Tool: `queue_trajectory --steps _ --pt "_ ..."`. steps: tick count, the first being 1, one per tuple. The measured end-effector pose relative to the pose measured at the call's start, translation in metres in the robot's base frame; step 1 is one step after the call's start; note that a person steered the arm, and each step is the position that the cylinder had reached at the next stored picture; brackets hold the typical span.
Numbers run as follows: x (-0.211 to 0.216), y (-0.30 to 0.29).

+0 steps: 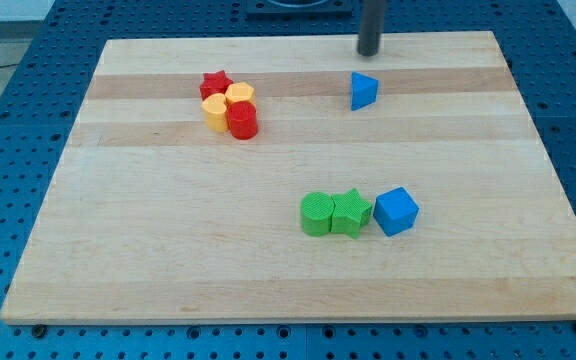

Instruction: Move the blue triangle into the blue cube

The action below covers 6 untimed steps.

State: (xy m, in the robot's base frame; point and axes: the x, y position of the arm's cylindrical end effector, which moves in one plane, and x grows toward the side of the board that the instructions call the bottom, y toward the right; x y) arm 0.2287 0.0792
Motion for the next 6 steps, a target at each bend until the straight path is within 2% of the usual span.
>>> queue_trajectory --steps 1,3,6 --pt "0.026 -0.028" --pt "0.086 -0.038" --pt "0.083 0.038"
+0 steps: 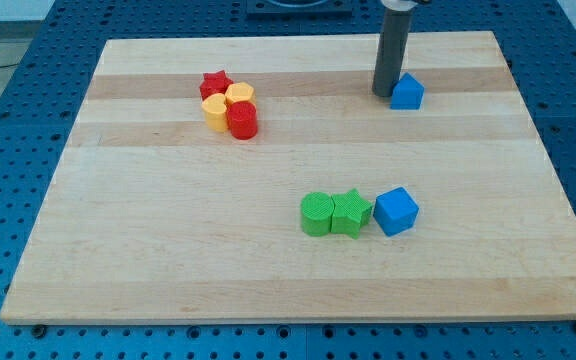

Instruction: Move the blue triangle into the blue cube

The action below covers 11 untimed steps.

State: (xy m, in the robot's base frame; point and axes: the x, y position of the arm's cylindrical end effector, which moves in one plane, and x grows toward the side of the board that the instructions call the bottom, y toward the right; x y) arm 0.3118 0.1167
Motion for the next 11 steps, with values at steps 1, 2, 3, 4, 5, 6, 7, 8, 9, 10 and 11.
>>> queue_trajectory --steps 1,2,3,4,5,6,7,8,9,10,11 --pt "-0.009 0.006" --pt "-0.018 0.014" --pt "-0.015 0.029" --pt "-0.005 0.036" --pt "0.008 0.035" --pt "0.028 0.035" --pt "0.056 0.035" --pt "0.086 0.035" --pt "0.117 0.035" --pt "0.147 0.035" --pt "0.162 0.048"
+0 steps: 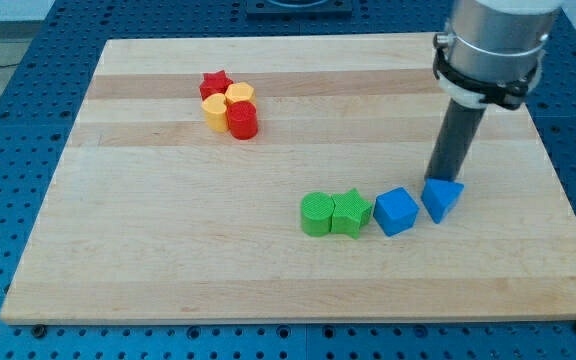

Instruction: Move the blue triangle into the blue cube

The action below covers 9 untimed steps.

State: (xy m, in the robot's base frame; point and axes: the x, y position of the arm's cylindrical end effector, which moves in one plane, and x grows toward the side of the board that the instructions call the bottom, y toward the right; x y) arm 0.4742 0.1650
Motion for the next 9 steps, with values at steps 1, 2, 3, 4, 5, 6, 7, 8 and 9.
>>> queue_trajectory --steps 1,2,3,4,5,6,7,8,9 --pt "0.001 0.031" --pt "0.007 0.060" --pt "0.017 0.063" --pt "0.021 0.054" --pt "0.021 0.042" --pt "0.023 0.030" --pt "0.033 0.020" --pt "0.038 0.016" --pt "0.040 0.014"
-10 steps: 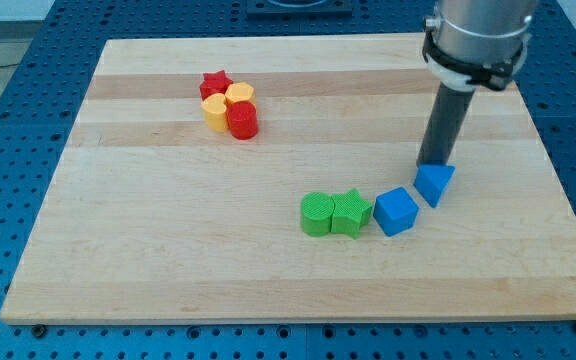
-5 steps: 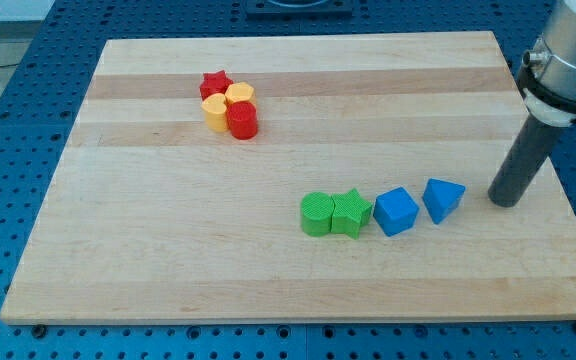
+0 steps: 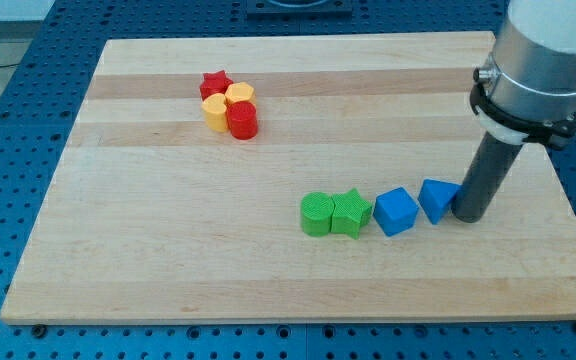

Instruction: Move the blue triangle into the blue cube

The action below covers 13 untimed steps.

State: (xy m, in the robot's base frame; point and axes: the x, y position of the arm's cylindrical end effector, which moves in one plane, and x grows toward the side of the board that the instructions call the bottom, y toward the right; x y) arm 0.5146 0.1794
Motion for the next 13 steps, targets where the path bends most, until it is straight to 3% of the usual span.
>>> queue_trajectory --steps 2,7,11,13 --pt "-0.019 0.046" --pt "-0.010 0.007" --pt "-0.024 0.023" --pt "-0.020 -0.005"
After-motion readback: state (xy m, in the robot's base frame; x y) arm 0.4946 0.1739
